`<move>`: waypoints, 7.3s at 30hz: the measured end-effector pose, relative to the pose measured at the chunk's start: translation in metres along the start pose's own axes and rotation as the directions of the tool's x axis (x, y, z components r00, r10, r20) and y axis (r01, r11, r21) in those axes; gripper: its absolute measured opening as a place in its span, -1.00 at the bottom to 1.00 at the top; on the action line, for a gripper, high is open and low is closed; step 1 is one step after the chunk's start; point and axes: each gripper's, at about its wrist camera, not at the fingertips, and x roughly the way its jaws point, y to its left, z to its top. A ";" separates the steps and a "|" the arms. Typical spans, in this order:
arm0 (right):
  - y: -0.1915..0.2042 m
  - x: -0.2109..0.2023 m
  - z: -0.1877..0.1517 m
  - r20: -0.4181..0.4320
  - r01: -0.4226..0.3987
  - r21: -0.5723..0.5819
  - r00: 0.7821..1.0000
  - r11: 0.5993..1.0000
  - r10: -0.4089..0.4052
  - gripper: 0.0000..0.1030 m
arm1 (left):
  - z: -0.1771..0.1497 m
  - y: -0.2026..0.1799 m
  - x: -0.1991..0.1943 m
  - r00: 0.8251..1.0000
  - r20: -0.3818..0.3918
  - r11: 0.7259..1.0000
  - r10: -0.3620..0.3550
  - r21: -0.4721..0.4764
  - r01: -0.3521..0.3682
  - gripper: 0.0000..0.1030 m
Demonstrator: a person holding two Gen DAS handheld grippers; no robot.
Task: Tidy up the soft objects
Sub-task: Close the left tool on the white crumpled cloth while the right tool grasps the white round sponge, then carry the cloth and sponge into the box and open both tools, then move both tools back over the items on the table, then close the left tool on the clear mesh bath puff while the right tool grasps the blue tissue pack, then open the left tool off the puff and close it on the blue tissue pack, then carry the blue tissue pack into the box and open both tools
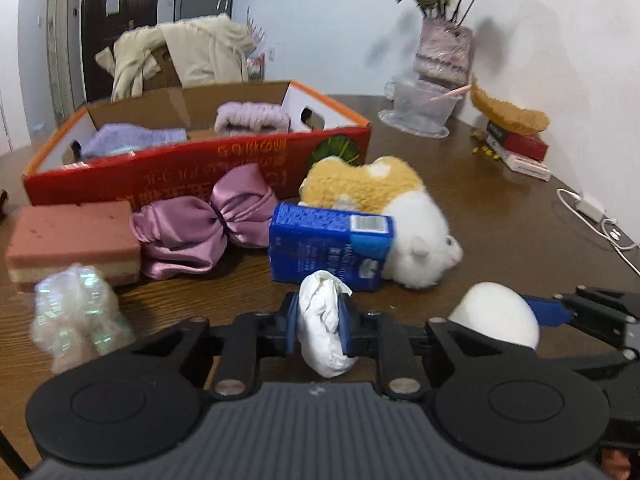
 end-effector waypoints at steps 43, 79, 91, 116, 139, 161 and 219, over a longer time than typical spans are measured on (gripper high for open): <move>0.085 0.248 0.268 -0.122 -0.136 -0.112 0.985 0.984 0.122 0.11 | 0.173 0.213 0.088 0.981 -0.044 0.964 0.188 -0.183 -0.192 -0.51; 0.067 -0.046 0.161 0.192 -0.035 -0.156 0.979 0.987 0.065 0.84 | 0.070 0.088 -0.144 0.965 0.205 0.979 0.166 -0.155 -0.136 0.87; 0.086 -0.119 -0.005 0.318 0.075 -0.059 0.947 0.995 -0.053 1.00 | -0.061 0.057 -0.172 0.973 0.188 0.985 0.133 -0.130 -0.110 1.00; 0.102 -0.040 -0.020 0.137 0.075 -0.004 0.988 0.997 -0.074 0.64 | -0.061 0.099 -0.096 0.987 0.060 0.975 0.151 -0.172 -0.139 0.97; 0.098 0.044 0.050 0.150 0.010 -0.064 0.989 0.998 0.000 0.19 | -0.012 0.124 -0.024 0.994 0.015 0.972 0.107 -0.211 -0.101 0.03; 0.102 0.036 0.043 0.102 -0.104 -0.095 0.988 0.990 0.114 0.16 | -0.020 0.120 -0.036 0.991 0.011 0.972 0.130 -0.200 -0.125 0.07; 0.006 0.278 0.234 -0.199 -0.150 0.208 0.961 0.967 0.191 -0.57 | 0.183 0.175 0.143 0.990 -0.107 0.904 -0.092 -0.425 0.038 -0.39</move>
